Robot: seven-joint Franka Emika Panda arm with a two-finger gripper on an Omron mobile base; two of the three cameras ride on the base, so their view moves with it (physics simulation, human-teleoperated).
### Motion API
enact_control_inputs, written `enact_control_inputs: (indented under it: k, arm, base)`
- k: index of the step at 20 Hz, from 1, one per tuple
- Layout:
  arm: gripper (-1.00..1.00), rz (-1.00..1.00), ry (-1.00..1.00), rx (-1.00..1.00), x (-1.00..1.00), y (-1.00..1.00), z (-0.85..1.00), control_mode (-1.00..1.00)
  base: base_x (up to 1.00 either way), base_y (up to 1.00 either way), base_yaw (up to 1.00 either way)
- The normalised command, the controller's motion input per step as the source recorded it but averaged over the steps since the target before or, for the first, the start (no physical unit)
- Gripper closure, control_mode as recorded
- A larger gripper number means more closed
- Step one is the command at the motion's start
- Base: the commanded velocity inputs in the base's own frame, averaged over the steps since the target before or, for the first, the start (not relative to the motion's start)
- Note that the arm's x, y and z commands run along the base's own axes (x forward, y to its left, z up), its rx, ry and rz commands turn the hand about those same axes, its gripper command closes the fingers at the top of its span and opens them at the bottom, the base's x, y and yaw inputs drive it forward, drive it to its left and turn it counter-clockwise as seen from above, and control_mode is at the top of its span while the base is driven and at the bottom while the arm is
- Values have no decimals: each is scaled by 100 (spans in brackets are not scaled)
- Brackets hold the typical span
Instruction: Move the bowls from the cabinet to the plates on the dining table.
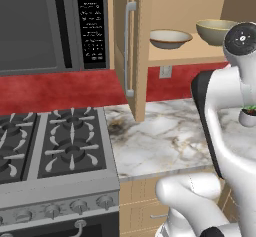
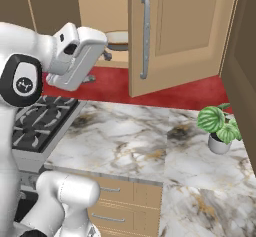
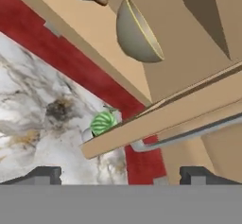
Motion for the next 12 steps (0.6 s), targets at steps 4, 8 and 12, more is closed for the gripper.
enact_control_inputs:
  k: [4, 8, 12]
  arm:
    - [-100, 0, 23, -8, 28, -2, 2, -100]
    - [-100, 0, 17, -9, 24, 0, 0, -100]
    - [-100, 0, 10, -11, 29, 1, 0, -100]
  base:
    - [0, 0, 0]
    - [0, 0, 0]
    - [0, 0, 0]
